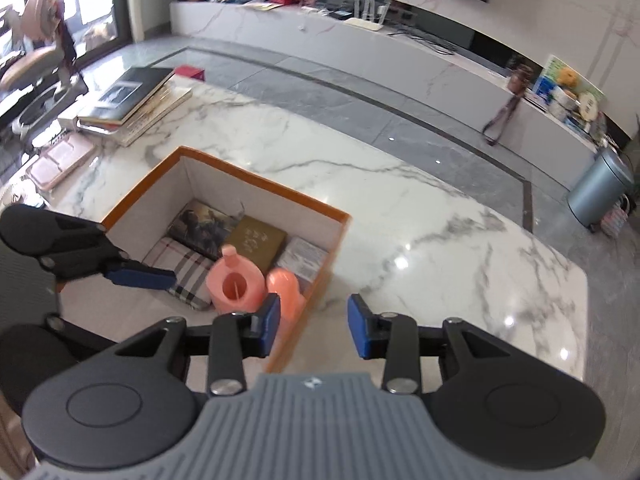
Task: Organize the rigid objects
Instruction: 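Move both tools to the yellow tape measure and white tube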
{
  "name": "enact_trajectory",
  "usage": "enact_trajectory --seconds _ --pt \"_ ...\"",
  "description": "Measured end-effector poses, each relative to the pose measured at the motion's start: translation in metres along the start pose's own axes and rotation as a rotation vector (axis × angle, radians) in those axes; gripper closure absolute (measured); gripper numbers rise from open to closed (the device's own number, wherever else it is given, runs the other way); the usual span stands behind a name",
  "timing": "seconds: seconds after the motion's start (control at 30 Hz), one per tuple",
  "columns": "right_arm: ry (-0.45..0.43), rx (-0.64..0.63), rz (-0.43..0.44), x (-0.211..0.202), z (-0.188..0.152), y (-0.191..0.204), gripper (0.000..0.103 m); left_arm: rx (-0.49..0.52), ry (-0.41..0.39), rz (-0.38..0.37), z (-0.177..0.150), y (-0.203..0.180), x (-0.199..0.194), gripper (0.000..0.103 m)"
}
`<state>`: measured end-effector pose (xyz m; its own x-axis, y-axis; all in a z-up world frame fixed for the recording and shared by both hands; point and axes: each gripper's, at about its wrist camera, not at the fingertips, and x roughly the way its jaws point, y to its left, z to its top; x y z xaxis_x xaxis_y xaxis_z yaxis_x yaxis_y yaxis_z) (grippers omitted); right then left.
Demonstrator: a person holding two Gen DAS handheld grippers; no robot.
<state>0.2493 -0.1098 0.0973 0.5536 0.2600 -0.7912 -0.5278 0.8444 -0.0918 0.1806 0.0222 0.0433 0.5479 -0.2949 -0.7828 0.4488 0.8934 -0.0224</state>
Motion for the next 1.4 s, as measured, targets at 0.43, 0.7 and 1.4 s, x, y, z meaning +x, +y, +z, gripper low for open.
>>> enact_trajectory --seconds 0.43,0.7,1.4 --pt "-0.067 0.31 -0.008 -0.055 -0.149 -0.063 0.063 0.205 0.015 -0.136 -0.014 -0.105 0.002 0.049" --pt "0.016 0.324 0.024 -0.009 -0.216 -0.06 0.062 0.344 0.181 -0.123 -0.024 -0.148 0.063 0.045" --pt "0.095 0.578 0.153 0.048 -0.225 -0.106 0.051 0.003 0.526 0.003 -0.019 -0.146 0.154 0.028"
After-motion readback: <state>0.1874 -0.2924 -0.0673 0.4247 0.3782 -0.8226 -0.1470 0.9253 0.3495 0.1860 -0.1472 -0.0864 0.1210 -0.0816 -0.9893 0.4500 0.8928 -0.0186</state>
